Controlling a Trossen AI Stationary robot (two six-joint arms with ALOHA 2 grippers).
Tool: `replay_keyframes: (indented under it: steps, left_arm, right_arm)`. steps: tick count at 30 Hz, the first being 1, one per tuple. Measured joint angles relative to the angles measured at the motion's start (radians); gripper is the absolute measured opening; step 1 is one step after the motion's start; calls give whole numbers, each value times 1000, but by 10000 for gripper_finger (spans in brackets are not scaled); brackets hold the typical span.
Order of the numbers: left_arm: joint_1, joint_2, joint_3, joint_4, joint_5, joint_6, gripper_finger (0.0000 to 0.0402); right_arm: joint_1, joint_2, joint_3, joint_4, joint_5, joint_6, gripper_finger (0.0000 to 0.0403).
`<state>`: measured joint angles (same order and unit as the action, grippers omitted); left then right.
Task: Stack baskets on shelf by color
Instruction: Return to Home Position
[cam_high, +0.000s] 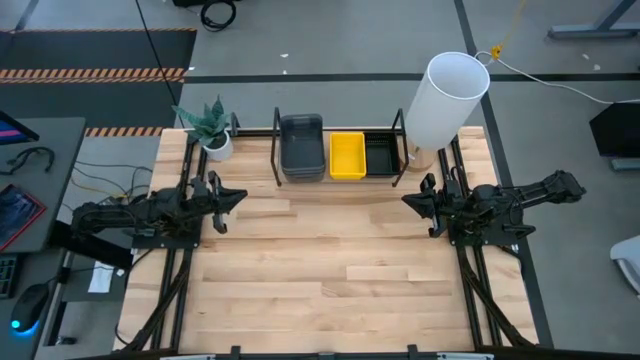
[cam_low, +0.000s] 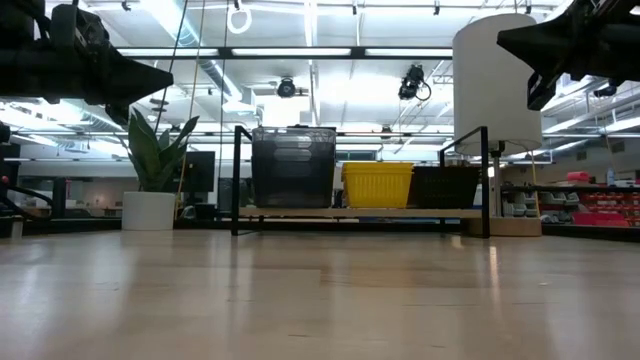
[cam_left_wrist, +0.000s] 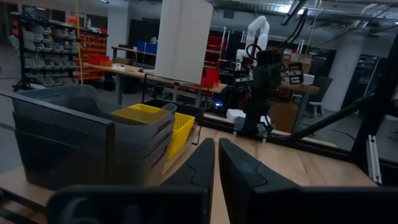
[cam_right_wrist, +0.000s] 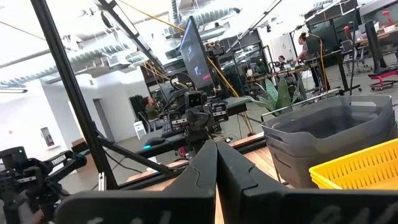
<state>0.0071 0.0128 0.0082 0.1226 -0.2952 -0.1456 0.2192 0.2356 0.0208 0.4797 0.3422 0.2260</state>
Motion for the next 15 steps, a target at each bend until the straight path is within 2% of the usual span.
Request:
replay_keyframes:
  steps: [15]
  left_arm:
    - [0,0,0,0,0,0,33]
  right_arm:
    - [0,0,0,0,0,0,5]
